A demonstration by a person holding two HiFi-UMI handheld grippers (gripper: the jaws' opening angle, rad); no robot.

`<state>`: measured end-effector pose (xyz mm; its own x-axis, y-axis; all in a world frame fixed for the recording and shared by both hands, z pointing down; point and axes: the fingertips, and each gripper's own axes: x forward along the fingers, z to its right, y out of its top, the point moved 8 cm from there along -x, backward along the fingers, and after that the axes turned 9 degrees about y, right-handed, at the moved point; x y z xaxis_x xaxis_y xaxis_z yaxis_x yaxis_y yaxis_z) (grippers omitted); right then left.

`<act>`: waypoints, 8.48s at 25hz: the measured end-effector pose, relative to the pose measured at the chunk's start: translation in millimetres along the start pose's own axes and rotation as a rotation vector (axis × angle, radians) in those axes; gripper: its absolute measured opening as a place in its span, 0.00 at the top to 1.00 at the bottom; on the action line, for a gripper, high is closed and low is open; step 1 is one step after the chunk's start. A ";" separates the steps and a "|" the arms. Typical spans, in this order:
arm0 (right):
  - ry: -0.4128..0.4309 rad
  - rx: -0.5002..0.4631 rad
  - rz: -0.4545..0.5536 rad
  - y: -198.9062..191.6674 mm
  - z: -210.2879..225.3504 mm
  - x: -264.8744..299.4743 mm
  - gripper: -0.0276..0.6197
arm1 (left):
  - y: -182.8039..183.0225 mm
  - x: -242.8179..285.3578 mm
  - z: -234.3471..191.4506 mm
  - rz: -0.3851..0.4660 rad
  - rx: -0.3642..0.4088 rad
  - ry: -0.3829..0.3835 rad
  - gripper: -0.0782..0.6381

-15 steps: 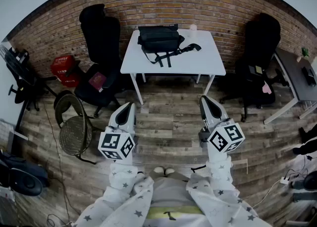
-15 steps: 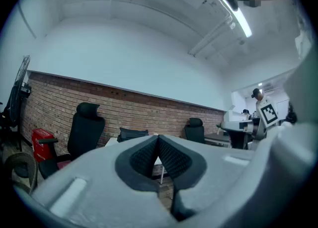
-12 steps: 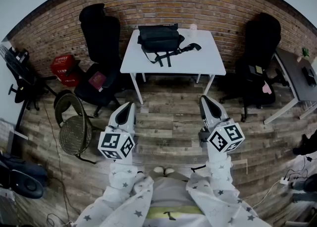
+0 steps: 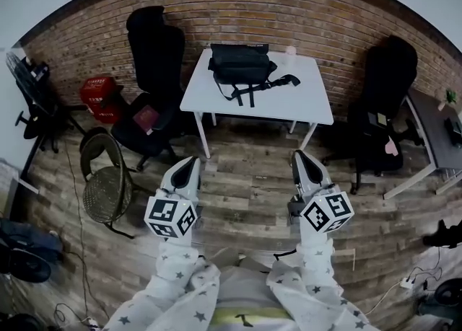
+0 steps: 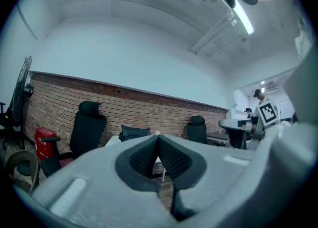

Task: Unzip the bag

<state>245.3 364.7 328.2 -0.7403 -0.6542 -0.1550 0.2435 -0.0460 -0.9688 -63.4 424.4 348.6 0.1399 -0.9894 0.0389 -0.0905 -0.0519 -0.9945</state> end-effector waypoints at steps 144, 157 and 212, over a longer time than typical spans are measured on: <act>0.092 0.248 -0.591 -221.1 260.3 563.3 0.93 | -57.7 662.1 -245.7 -0.286 -0.121 -0.423 0.72; 0.093 0.185 -0.613 -212.5 285.8 557.0 0.93 | -57.0 659.2 -240.4 -0.269 -0.096 -0.345 0.72; -0.142 0.180 -0.540 -181.4 361.6 490.2 0.93 | -61.9 645.9 -227.6 -0.191 -0.058 -0.093 0.71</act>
<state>64.8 -220.6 497.8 -0.7005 -0.5967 0.3915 -0.0334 -0.5206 -0.8532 -191.9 -242.3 457.3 0.2498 -0.9444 0.2139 -0.1104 -0.2473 -0.9626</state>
